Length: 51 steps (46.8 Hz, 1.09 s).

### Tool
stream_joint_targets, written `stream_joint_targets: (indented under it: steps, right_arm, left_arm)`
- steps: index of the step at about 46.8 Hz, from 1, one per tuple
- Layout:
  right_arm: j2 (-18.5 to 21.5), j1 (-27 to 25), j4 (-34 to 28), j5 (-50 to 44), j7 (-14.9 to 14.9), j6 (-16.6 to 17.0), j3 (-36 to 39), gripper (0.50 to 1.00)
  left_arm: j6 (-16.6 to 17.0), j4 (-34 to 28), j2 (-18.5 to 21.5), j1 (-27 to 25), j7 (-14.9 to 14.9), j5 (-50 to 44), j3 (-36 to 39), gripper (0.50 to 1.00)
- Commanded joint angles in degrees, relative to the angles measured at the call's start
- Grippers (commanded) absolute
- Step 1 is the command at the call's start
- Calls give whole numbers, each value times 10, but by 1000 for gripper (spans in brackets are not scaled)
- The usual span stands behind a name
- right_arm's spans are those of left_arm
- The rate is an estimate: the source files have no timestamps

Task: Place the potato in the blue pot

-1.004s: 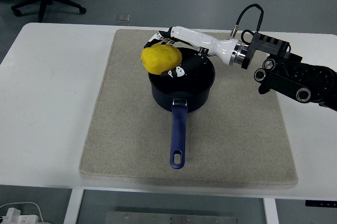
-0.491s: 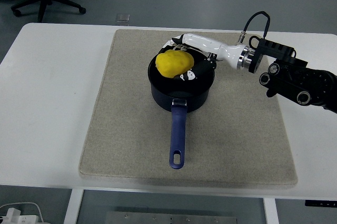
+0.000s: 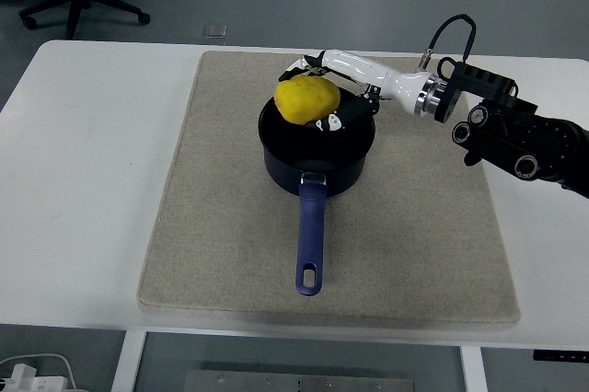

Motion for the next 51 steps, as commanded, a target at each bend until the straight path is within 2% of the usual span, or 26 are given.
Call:
stream_joint_targets:
  steps: [1,11,22,31,44,51]
  right_arm:
    - [0,-2,0,0,0,-1,0,924]
    - [-7,-7,1,1,0,-17,0,924]
    - [-44,-8,1,16,0,-22,5,926]
    - [-66,-14,1,179,0,-13,42,926]
    - [-108,-31,-16,328,0,-15,45,926]
    - [-103,-54,-64,453,-29,-14,46,926]
  left_arm:
    - [0,0,0,0,-1,0,0,994]
    - [0,0,0,0,0,0,0,994]
    - [0,0,0,0,-1,0,0,994]
    - [0,0,0,0,0,0,0,994]
    - [0,0,0,0,0,0,0,994]
    - [0,0,0,0,0,0,0,994]
